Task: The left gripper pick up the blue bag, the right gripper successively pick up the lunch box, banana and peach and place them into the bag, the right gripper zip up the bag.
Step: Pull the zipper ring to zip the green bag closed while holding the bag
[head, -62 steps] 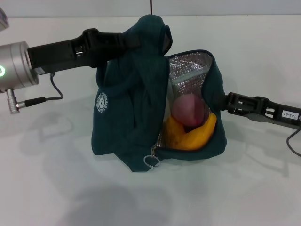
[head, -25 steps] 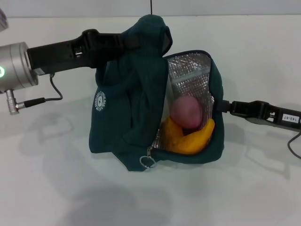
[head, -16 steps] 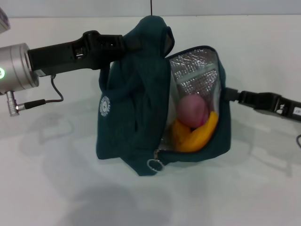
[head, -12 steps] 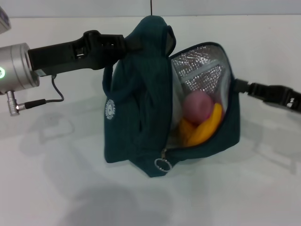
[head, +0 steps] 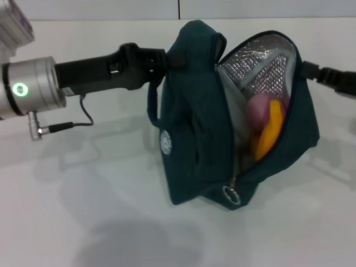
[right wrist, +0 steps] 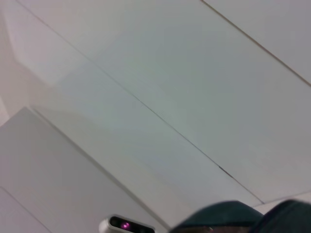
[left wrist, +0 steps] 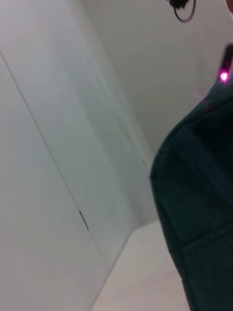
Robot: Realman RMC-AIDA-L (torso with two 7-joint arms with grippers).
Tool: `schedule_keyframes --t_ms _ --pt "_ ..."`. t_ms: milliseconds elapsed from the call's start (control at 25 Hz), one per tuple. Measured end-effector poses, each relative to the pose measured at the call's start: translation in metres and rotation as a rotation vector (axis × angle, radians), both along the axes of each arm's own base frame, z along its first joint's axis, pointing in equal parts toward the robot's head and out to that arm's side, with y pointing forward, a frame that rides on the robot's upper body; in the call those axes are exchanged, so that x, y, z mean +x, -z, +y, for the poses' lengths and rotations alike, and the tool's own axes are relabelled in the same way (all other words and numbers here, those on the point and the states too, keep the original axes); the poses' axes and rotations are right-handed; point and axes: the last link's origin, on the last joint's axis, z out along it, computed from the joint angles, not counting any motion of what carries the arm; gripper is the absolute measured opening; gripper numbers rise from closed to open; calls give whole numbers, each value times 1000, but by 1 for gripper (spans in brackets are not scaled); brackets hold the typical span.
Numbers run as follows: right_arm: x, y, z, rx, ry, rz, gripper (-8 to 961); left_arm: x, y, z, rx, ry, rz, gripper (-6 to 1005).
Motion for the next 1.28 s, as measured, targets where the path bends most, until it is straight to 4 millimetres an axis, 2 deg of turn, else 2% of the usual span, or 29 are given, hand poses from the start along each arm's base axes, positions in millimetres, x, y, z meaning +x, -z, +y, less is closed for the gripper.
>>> schedule_keyframes --t_ms 320,520,840,1200,1280 --pt "-16 -15 16 24 -64 -32 11 0 16 2 -9 -16 53 42" --pt "-21 -10 21 6 -88 -66 11 -8 21 -2 -19 -36 80 42" --pt "-20 0 20 -18 -81 -96 10 -17 23 -4 -13 -67 94 42" --pt "-20 1 14 -40 -106 -94 49 -19 23 -7 -17 -69 89 41" --pt "-19 1 13 -42 -110 -93 88 -19 22 -8 -21 -66 88 41"
